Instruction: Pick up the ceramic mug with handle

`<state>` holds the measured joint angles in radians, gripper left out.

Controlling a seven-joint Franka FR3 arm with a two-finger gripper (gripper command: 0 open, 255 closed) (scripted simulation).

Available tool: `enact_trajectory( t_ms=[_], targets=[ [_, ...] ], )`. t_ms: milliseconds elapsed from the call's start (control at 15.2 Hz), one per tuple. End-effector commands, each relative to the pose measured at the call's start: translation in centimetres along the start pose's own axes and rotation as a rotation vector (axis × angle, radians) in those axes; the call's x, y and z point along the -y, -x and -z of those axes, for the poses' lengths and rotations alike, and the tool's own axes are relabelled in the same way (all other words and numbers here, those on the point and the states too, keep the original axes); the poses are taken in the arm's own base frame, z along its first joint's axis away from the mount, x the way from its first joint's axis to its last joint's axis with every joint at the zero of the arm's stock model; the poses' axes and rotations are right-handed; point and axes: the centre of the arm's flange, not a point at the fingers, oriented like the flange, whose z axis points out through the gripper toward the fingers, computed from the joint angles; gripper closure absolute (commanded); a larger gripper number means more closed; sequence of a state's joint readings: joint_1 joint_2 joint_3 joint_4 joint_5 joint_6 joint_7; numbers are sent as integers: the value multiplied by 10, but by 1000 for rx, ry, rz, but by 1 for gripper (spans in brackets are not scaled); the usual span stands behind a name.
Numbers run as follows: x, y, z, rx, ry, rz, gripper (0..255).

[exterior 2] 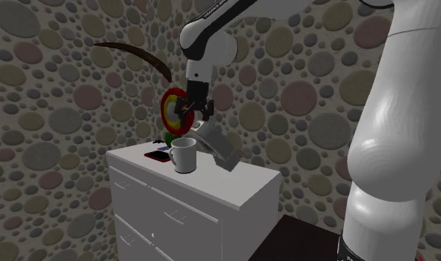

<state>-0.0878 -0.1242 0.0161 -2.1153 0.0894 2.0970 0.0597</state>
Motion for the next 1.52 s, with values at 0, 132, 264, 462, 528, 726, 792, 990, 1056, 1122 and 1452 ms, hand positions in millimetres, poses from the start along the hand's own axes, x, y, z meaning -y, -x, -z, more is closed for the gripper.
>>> enact_trajectory(
  t_ms=[0, 132, 264, 462, 528, 726, 792, 990, 1056, 1122, 1452],
  targets=[
    [-1, -3, -24, 50, 3, -15, 0],
    [-2, -2, -34, 50, 3, -15, 0],
    [-3, -1, -45, 50, 3, -15, 0],
    [-4, 0, -58, 50, 3, -15, 0],
    [-4, 0, -58, 50, 3, -15, 0],
    [-4, 1, -59, 50, 3, -15, 255],
    [-4, 1, -59, 50, 3, -15, 255],
    [-4, 1, -59, 50, 3, -15, 255],
    [-4, 1, -59, 50, 3, -15, 255],
    [-4, 1, -59, 50, 3, -15, 255],
    [-2, -2, -37, 50, 3, -15, 255]
  ],
)
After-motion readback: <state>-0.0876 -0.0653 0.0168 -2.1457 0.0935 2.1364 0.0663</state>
